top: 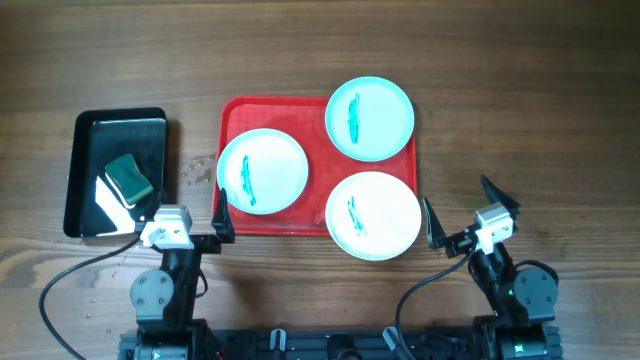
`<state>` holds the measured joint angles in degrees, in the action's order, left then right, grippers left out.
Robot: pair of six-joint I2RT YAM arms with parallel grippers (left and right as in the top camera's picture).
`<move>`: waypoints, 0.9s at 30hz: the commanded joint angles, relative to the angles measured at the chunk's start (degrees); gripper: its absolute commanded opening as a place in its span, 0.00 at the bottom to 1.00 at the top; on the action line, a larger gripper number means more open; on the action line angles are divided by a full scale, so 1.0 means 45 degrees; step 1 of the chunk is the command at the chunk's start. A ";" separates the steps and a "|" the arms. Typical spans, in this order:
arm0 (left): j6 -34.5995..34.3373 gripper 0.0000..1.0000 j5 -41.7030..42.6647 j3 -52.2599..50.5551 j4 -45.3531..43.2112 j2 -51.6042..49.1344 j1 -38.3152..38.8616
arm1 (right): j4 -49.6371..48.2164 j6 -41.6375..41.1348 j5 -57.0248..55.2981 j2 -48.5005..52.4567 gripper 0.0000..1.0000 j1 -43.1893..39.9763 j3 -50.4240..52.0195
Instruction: Clean dirty plates on tray and stack at the side
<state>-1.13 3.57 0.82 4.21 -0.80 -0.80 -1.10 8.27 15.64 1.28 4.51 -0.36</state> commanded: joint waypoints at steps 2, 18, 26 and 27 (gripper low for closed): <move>0.0160 1.00 0.0199 -0.0107 -0.0034 0.0058 0.0073 | -0.0063 0.0165 0.0209 0.0029 1.00 -0.0015 0.0015; 0.0160 1.00 0.0204 -0.0107 -0.0049 0.0058 0.0073 | -0.0068 0.0160 0.0209 0.0029 1.00 -0.0015 0.0015; 0.0160 1.00 0.0204 -0.0107 -0.0044 0.0058 0.0073 | -0.0053 0.0131 0.0214 0.0029 1.00 -0.0015 0.0015; 0.0155 1.00 0.0204 -0.0107 -0.0044 0.0058 0.0073 | -0.0068 0.0126 0.0223 0.0029 1.00 -0.0015 0.0015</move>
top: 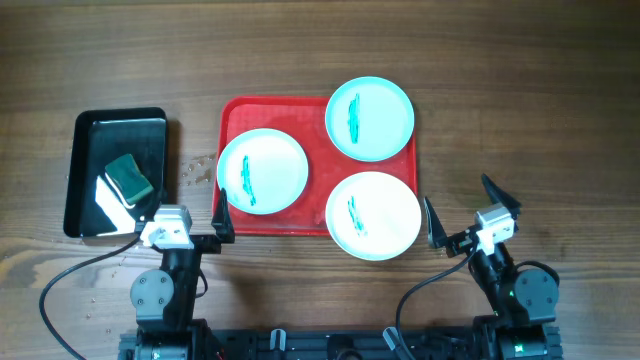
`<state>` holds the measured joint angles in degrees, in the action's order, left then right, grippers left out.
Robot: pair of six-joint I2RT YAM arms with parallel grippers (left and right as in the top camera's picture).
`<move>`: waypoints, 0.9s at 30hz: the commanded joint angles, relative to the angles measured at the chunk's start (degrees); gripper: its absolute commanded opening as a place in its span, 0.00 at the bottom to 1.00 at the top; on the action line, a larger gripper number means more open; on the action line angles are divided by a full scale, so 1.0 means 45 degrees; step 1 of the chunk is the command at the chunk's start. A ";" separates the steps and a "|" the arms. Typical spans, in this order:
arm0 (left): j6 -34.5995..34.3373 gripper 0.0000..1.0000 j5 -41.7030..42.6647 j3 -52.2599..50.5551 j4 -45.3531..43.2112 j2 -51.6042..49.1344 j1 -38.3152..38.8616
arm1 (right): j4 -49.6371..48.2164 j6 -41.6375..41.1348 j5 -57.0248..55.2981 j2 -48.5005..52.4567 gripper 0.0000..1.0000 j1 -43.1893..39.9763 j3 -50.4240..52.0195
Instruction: Clean dirty plates on tray and stack at the side
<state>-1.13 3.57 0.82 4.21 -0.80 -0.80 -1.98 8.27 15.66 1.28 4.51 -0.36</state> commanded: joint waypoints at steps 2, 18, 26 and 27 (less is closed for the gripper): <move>0.0155 1.00 0.0219 -0.0107 -0.0049 0.0058 0.0073 | 0.0126 0.0131 0.0209 0.0029 1.00 -0.0015 0.0015; -0.0622 1.00 0.0325 0.3983 0.1229 -0.2715 0.0073 | -0.0457 -0.2200 0.1501 0.2506 1.00 -0.0019 -0.2535; -0.1559 1.00 0.0816 0.9301 0.4600 -0.7388 0.0073 | 0.1472 -0.2157 0.3259 0.7859 1.00 -0.0015 -0.7533; -0.1744 1.00 0.0821 1.0258 0.5425 -0.8179 0.0073 | 0.2025 -0.2137 0.3497 0.8743 1.00 -0.0015 -0.8422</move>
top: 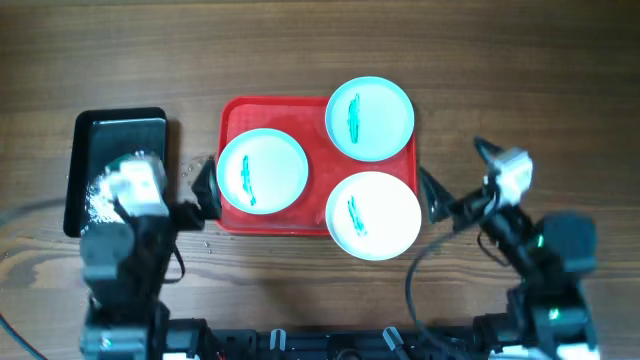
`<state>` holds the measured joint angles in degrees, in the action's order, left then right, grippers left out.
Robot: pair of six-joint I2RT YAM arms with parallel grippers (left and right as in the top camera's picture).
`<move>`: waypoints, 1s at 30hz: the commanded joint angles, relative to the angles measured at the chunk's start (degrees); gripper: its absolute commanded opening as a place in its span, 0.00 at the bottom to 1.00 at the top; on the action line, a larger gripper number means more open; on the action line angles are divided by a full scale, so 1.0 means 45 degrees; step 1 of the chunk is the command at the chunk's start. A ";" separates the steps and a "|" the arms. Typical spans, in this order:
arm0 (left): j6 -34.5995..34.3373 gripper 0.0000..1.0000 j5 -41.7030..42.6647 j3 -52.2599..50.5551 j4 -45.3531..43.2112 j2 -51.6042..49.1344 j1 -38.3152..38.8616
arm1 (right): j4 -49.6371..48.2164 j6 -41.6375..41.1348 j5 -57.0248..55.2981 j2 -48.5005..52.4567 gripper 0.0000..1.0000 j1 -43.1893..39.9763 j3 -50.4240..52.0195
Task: Clean dirty plates on tray and stack at the side
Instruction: 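Reach the right gripper to the top-left plate rim and grip it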
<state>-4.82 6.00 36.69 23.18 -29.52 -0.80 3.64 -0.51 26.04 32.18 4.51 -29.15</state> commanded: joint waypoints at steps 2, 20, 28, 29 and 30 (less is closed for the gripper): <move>-0.1039 1.00 0.0277 0.4002 0.2744 -0.3211 0.0073 | 0.2161 0.0267 0.1690 0.3594 1.00 -0.0015 -0.3725; -0.1409 1.00 0.2696 0.8850 0.7431 -1.2308 0.0073 | 0.6999 -0.1889 0.2492 1.0817 1.00 0.0403 -0.8879; -0.2696 0.93 0.0622 0.9991 0.8801 -1.2342 -0.0709 | 0.6970 -0.4012 -0.0860 1.2512 0.94 0.2880 -0.9306; -0.2701 0.92 0.0359 1.0438 0.9175 -1.2332 -0.0879 | 0.7038 -0.4216 -0.1501 1.3129 0.91 0.3405 -0.9753; -0.2701 0.93 0.0053 1.0807 0.9403 -1.2332 -0.1025 | 0.7266 -0.4231 -0.1923 1.3857 0.88 0.3900 -1.0404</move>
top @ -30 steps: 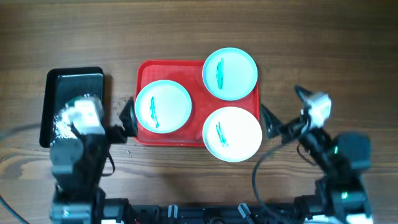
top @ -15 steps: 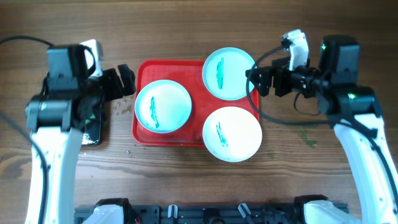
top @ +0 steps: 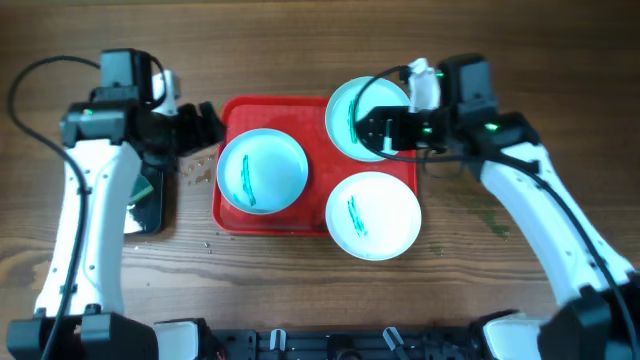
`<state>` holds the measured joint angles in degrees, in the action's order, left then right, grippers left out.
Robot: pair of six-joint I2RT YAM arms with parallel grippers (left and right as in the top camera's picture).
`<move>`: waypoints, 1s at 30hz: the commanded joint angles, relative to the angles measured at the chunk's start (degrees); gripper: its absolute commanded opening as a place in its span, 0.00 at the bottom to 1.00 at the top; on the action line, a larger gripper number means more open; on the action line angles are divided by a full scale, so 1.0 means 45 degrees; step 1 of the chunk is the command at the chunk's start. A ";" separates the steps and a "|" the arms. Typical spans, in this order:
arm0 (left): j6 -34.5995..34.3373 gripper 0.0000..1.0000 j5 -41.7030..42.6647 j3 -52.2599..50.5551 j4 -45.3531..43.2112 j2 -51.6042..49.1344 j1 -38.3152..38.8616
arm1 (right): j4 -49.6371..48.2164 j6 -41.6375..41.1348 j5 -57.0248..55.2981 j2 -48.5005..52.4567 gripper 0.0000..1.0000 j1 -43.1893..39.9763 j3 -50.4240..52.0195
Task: Clean dirty plates on tray and stack at the side
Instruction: 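Reach the right gripper to the top-left plate rim and grip it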
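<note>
Three white plates with green smears lie on the red tray (top: 228, 112): one at the left (top: 262, 170), one at the back right (top: 385, 95), one at the front right (top: 372, 215) overhanging the tray's edge. My left gripper (top: 205, 126) hovers open at the tray's back left corner, holding nothing. Over the near edge of the back right plate, my right gripper (top: 368, 132) is open and holds nothing. The sponge is hidden under the left arm.
A black tray (top: 148, 205) lies left of the red tray, mostly covered by my left arm. Crumbs are scattered on the wooden table (top: 200, 172) between the two trays. The right arm's cable loops over the back right plate.
Both arms have risen and reached far over the table. The left gripper went from the red tray's front left to its back left corner. The right gripper went from the table's right to the back right plate.
At the two oldest moments both arms rested at the table's front edge, grippers open, with a green sponge showing in the black tray. A second ago both arms were lifted and blurred. Now they hang over the tray's back half, and no plate has moved.
</note>
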<state>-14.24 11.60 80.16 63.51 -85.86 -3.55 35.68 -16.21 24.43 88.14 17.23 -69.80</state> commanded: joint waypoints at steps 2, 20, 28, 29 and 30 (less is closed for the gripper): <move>-0.0607 0.95 -0.1428 0.1399 0.0515 0.0228 -0.0627 | 0.0563 -0.0782 -0.2254 0.2807 0.79 0.1909 -0.2633; -0.1321 0.98 -0.2798 0.1375 0.1088 -0.0049 -0.2463 | 0.0782 -0.2769 -0.3857 0.8034 0.38 0.4668 -0.4653; -0.1321 0.93 -0.2788 0.1370 0.1598 -0.0423 -0.2463 | 0.0559 -0.4051 -0.4070 0.8281 0.06 0.4716 -0.4546; -0.1321 0.93 -0.2788 0.1370 0.1627 -0.0418 -0.2463 | 0.0559 -0.4114 -0.4099 0.8315 0.04 0.4716 -0.4546; -0.1321 0.92 -0.2788 0.1370 0.1666 -0.0418 -0.2463 | 0.0534 -0.4177 -0.4099 0.8422 0.04 0.4716 -0.4546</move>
<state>-19.66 -0.19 85.69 70.65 -87.44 -14.33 38.46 -32.86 7.42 123.87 38.24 -89.54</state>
